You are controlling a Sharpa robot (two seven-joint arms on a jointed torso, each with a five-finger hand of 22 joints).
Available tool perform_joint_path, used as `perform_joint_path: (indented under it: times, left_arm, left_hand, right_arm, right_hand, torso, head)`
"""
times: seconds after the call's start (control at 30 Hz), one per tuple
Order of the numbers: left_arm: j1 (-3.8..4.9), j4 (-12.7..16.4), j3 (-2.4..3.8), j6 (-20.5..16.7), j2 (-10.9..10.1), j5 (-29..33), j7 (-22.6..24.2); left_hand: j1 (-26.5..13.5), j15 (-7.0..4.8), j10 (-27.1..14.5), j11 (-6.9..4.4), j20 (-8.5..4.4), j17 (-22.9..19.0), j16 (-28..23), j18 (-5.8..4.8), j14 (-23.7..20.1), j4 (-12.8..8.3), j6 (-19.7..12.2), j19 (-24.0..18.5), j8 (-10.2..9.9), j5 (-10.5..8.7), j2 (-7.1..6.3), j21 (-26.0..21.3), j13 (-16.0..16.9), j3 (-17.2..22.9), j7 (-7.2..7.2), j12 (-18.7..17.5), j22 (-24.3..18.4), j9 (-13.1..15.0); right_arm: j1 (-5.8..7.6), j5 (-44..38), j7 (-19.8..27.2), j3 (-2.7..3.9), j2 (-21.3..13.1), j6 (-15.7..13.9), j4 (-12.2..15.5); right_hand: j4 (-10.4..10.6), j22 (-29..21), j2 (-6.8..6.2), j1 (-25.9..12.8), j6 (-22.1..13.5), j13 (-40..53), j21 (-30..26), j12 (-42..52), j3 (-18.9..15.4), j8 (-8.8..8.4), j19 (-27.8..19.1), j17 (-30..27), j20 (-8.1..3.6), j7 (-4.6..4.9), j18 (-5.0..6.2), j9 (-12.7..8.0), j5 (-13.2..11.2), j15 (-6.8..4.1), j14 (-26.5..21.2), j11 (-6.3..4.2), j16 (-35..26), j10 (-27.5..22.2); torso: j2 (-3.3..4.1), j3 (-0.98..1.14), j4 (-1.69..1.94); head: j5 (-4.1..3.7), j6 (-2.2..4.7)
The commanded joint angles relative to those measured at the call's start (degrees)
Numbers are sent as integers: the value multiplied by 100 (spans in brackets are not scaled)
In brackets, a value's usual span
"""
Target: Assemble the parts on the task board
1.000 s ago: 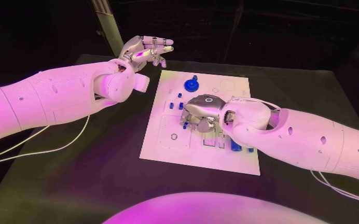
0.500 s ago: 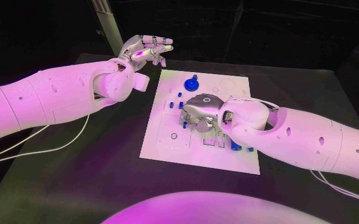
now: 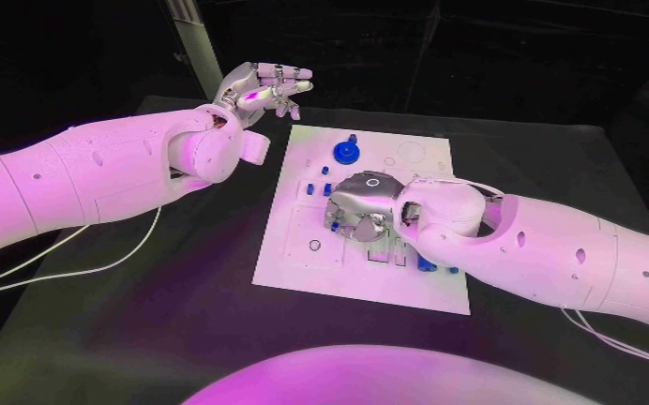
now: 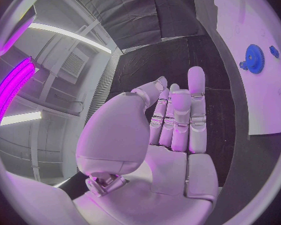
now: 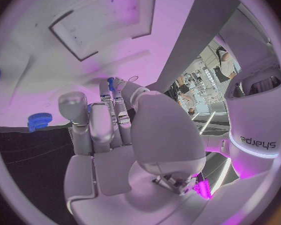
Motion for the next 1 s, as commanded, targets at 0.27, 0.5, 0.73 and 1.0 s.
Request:
perform_joint_path:
  times: [0.27,0.5,0.73,1.0]
  left_arm:
    - [10,-3,5,64,2,17,-1]
    - [10,-3,4,91,-7,17,-14]
    - [10,-2,3,110,-27,17,-23]
    - [10,-2,2,122,-34,17,-16]
  left_hand:
    - [25,5,-43,0,10,-21,-29,34,-39,-14,3,-32,22,25,1,-30,-6,-9,13,32,-11,-8]
    - [21,6,-51,2,11,-40,-37,34,-47,-12,2,-32,23,24,0,-33,-8,-12,14,34,-13,-8]
    - [16,8,-59,3,12,-46,-39,33,-51,-7,4,-33,25,24,1,-36,-9,-14,14,37,-15,-7]
    - [15,9,-63,3,13,-56,-44,33,-56,-7,6,-34,26,25,2,-39,-9,-15,12,39,-16,-7]
  right_arm:
    - [6,151,68,-2,-21,-347,-37]
    - [5,605,236,-1,-273,-684,112]
    - [48,1346,372,19,-879,-956,430]
    - [272,1430,103,133,-1441,-975,551]
  right_hand:
    - [-50,-1076,-127,-115,-716,-6,-742,-1,-266,-25,-593,-661,146,170,89,-17,90,214,-100,211,-445,-982]
    - [-39,-1095,-80,-124,-694,15,-770,130,-349,4,-575,-633,142,151,90,2,131,200,-82,189,-420,-949]
    - [-49,-905,-13,-84,-614,17,-646,258,-349,30,-428,-521,126,161,52,15,171,185,-10,178,-320,-850]
    - [-48,-938,-121,-135,-704,-4,-664,284,-480,-17,-407,-602,124,124,53,-5,147,174,-17,162,-370,-928]
  torso:
    - [-7,1,1]
    - [-11,5,-4]
    - [-15,4,-16]
    - [-36,6,-48]
  head:
    - [-11,24]
    - [-14,33]
    - [-32,68]
    - [-113,139]
